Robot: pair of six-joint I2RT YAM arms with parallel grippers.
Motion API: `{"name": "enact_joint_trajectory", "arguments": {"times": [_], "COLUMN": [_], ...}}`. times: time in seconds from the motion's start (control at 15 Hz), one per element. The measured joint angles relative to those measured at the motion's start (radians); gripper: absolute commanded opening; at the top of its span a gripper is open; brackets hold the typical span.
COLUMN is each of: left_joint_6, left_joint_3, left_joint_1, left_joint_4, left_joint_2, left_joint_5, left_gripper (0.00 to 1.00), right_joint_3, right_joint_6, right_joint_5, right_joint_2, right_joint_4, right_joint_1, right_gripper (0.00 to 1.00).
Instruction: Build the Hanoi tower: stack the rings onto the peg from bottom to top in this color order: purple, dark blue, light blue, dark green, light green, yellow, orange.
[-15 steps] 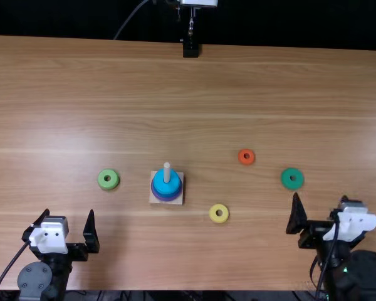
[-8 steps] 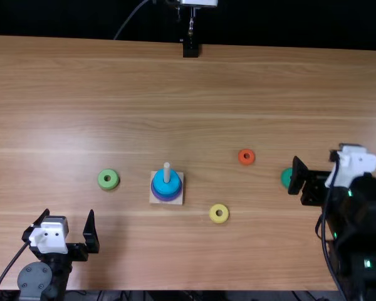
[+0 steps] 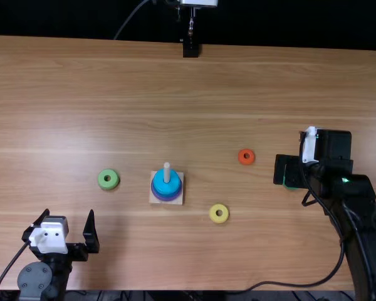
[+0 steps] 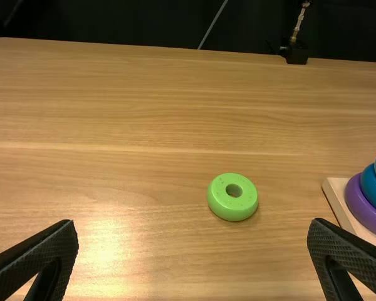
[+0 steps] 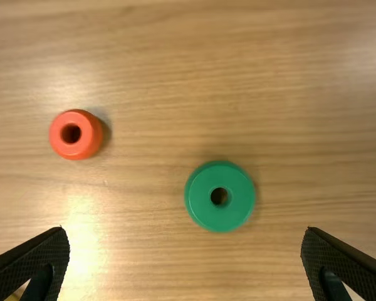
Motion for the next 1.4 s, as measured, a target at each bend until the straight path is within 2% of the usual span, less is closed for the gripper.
{"name": "enact_joint_trajectory", "arguments": {"times": [0.33, 0.8, 1.4], "left_joint_6": [0.0, 0.0, 0.0], "left_joint_3": [0.0, 0.0, 0.0], "left_joint_1": [0.0, 0.0, 0.0], "left_joint_4": [0.0, 0.0, 0.0], "left_joint_2": [0.0, 0.0, 0.0], "left_joint_5": [-0.001, -0.002, -0.002], "left_gripper": [1.0, 1.0, 1.0], "right_joint_3": [0.004, 0.005, 0.088], "right_joint_6": [0.0, 0.0, 0.001], "right_joint_5": [0.002, 0.004, 0.003], "right_joint_2": [0.163, 0.246, 0.365], "right_joint_4": [0.006, 0.012, 0.014], "right_joint_1": [-0.092, -0.093, -0.093], "right_gripper": [1.0, 1.0, 1.0]}}
